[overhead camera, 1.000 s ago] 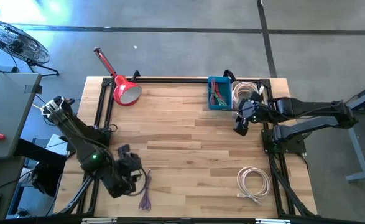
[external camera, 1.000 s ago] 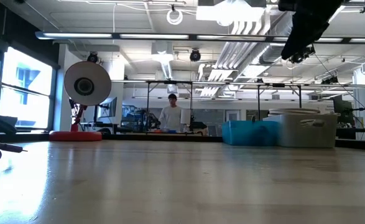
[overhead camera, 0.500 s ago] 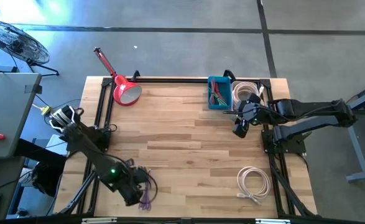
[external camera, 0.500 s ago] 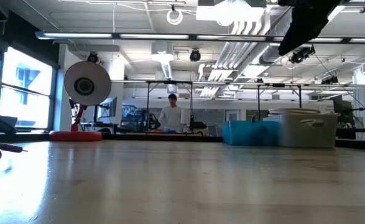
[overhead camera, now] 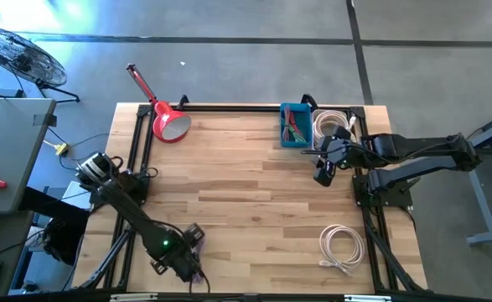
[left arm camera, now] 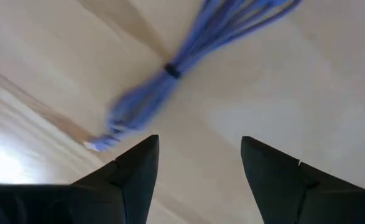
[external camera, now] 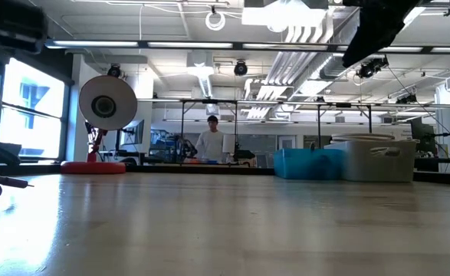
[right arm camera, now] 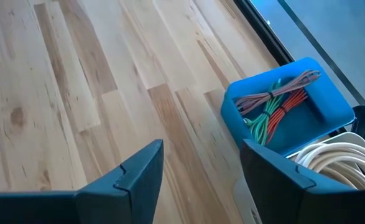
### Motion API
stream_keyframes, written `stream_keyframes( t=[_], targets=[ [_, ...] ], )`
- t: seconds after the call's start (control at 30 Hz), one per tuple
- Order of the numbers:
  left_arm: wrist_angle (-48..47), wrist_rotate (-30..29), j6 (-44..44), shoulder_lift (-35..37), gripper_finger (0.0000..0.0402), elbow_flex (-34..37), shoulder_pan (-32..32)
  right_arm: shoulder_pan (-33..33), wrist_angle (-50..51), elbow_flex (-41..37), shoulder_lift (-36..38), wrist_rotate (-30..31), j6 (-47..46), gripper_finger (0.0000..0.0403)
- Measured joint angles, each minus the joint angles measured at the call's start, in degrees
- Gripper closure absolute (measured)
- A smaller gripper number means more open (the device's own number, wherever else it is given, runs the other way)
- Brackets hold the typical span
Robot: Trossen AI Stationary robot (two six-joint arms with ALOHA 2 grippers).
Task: Pick & Place USB Port
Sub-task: Put the purple charger cable into the blue bin
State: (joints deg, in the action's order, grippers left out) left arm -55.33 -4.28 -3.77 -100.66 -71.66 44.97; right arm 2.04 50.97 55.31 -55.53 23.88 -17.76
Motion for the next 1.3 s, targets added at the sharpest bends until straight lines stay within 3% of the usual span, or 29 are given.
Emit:
stream_keyframes(
  t=[0.13, 0.57, 0.8, 1.0, 1.3],
  targets=[
    [1.0, -4.5, -8.6, 0.0, 0.0181, 0.0, 0.0, 0.0, -0.7, 0.0, 0.0, 0.0, 0.0, 0.0197],
    [5.9, -5.5, -27.3, 0.0, 0.0181, 0.0, 0.0, 0.0, -4.6, 0.0, 0.0, -0.2, -0.2, 0.0197],
    [6.5, -2.0, -28.1, 0.0, 0.0186, 0.2, 0.0, 0.0, -5.0, 0.0, 0.0, -1.2, -4.7, 0.0197],
    [8.6, -0.8, -31.0, 0.1, 0.0229, 3.5, 0.0, 0.0, -5.0, 0.0, 0.0, -3.1, -7.9, 0.0198],
    [13.3, -8.5, -30.9, 0.1, 0.0290, 5.9, 0.0, 0.0, -5.0, 0.0, 0.0, -3.7, -9.3, 0.0198]
  ],
)
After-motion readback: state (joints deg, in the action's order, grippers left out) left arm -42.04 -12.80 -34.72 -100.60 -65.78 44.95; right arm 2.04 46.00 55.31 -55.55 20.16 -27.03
